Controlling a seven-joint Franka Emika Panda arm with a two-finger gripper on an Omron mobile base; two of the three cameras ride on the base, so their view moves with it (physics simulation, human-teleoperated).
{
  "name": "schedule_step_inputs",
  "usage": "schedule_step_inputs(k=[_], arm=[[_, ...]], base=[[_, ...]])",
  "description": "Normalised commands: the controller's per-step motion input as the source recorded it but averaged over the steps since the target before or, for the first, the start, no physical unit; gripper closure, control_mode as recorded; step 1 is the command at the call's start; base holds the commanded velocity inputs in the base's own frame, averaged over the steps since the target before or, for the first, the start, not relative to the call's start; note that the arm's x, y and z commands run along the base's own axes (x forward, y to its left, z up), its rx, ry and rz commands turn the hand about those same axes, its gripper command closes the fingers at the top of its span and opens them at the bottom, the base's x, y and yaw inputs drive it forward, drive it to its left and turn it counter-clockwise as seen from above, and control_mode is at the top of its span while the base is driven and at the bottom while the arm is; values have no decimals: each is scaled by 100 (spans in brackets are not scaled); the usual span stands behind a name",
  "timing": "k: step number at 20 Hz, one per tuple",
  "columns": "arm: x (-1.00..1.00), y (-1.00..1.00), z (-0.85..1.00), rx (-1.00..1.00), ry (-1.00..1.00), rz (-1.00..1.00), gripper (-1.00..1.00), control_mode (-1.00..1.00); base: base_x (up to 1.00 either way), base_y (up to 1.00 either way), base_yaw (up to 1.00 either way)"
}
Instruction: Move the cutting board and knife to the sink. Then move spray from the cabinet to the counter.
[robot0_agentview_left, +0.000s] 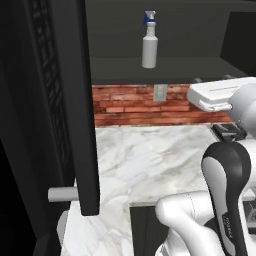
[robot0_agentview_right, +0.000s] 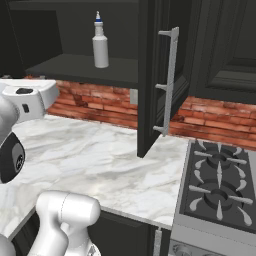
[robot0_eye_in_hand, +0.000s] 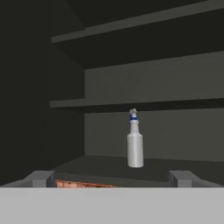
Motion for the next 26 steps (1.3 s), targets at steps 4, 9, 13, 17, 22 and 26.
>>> schedule_step_inputs(k=[4,9,13,17,22,26], arm=[[39,-1,0,0,0,0,-100,-100],[27,-2,0,0,2,0,-100,-100],[32,-4,0,0,0,0,-100,-100],[24,-6,0,0,1,0,-100,-100],[16,-5,0,0,0,0,-100,-100],[5,-6,2,0,0,0,-100,-100]], base=[[0,0,0],[0,0,0],[0,0,0],[0,0,0],[0,0,0],[0,0,0]])
